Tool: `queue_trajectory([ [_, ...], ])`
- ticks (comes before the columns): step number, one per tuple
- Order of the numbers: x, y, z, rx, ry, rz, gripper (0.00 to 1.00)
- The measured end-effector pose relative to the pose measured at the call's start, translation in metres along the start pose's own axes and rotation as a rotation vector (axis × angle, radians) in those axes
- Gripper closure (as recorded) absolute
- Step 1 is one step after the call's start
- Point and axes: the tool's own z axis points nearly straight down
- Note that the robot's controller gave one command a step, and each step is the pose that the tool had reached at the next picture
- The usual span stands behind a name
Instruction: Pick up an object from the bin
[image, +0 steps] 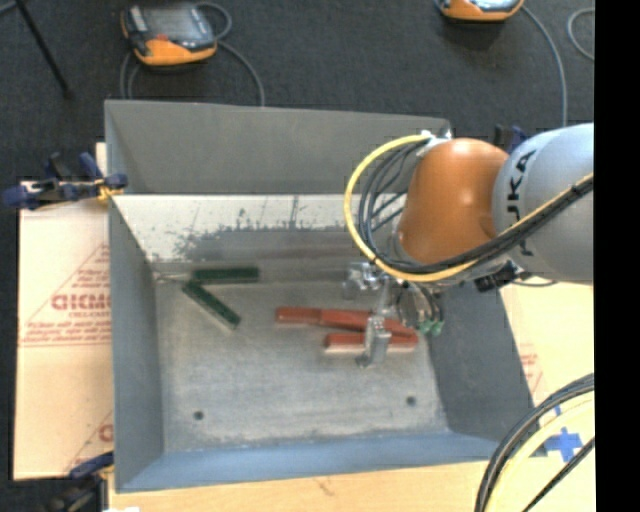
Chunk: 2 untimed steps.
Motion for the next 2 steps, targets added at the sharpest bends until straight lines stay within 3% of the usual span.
queue_trajectory([
  [1,-0.016,-0.005,0.068,-0.001,0.003,0.017,0.00],
  [2,-0.005,-0.017,0.090,-0.001,-0.003,0.087,1.00],
])
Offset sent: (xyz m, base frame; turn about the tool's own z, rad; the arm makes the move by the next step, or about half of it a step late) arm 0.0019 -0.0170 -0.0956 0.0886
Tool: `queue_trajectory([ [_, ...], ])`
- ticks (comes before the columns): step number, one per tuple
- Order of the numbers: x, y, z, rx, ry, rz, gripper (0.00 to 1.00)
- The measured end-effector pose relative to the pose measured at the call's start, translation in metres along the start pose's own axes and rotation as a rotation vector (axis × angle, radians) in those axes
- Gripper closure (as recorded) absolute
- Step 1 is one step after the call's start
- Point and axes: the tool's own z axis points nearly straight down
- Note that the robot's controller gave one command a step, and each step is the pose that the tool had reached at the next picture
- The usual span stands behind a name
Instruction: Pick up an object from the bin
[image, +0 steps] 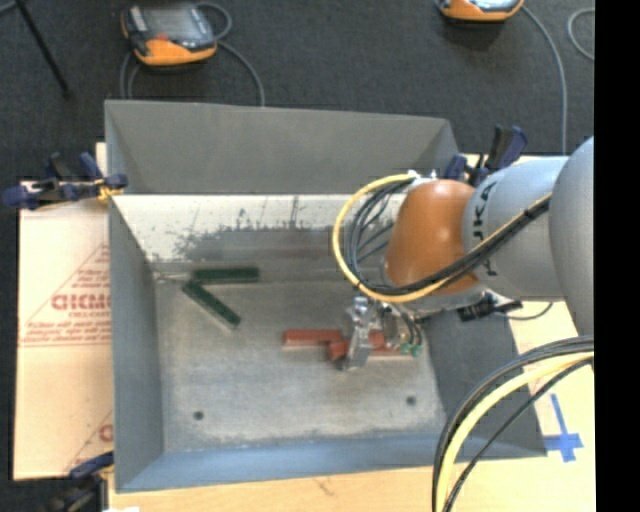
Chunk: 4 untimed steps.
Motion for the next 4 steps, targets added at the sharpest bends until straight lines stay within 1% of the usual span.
queue_trajectory([
  [1,0.000,0.000,0.000,0.000,0.000,0.000,1.00],
  [2,-0.005,-0.017,-0.191,0.002,0.012,0.098,1.00],
  [3,-0.009,-0.021,-0.230,0.002,0.001,0.116,1.00],
  [4,0.006,-0.002,-0.200,0.004,0.002,0.070,1.00],
])
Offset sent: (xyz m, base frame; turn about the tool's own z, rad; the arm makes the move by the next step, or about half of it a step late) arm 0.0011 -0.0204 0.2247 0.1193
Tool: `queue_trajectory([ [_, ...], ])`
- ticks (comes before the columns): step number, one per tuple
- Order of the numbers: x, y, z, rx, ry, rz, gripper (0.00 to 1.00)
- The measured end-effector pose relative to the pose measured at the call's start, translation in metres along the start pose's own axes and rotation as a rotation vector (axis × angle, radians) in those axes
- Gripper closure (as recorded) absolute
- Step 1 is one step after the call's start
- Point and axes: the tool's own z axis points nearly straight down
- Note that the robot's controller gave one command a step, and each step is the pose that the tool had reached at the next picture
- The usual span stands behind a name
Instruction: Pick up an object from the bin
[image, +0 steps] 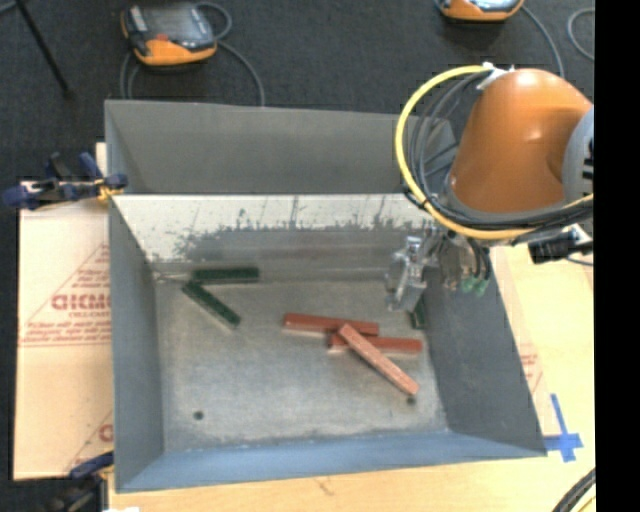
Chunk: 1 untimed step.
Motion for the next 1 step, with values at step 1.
queue_trajectory([
  [1,0.0241,0.0079,0.0605,-0.003,0.005,-0.134,1.00],
])
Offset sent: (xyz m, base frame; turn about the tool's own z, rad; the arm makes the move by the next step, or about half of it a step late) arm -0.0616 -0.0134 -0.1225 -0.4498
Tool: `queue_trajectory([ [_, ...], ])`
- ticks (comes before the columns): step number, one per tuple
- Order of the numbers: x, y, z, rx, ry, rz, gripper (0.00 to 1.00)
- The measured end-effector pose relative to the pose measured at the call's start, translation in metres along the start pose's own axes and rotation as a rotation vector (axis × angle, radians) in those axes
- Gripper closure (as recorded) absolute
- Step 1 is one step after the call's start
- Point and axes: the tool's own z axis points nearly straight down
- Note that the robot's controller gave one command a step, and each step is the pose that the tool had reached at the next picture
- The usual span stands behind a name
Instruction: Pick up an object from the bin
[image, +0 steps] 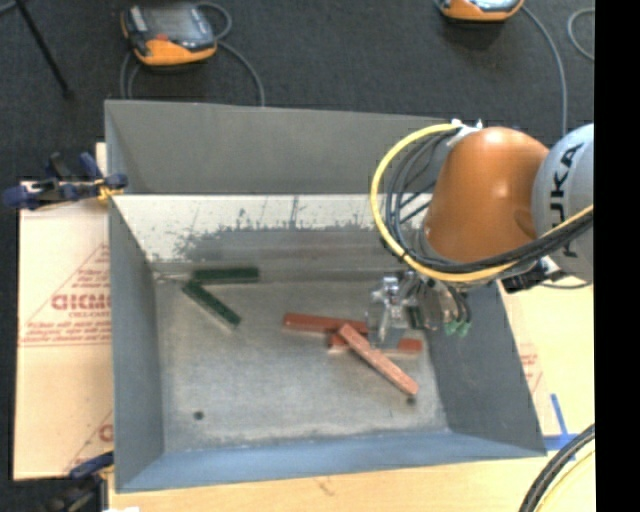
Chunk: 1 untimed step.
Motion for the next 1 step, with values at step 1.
queue_trajectory([
  [1,0.0230,-0.0129,0.0401,-0.001,0.006,-0.220,1.00],
])
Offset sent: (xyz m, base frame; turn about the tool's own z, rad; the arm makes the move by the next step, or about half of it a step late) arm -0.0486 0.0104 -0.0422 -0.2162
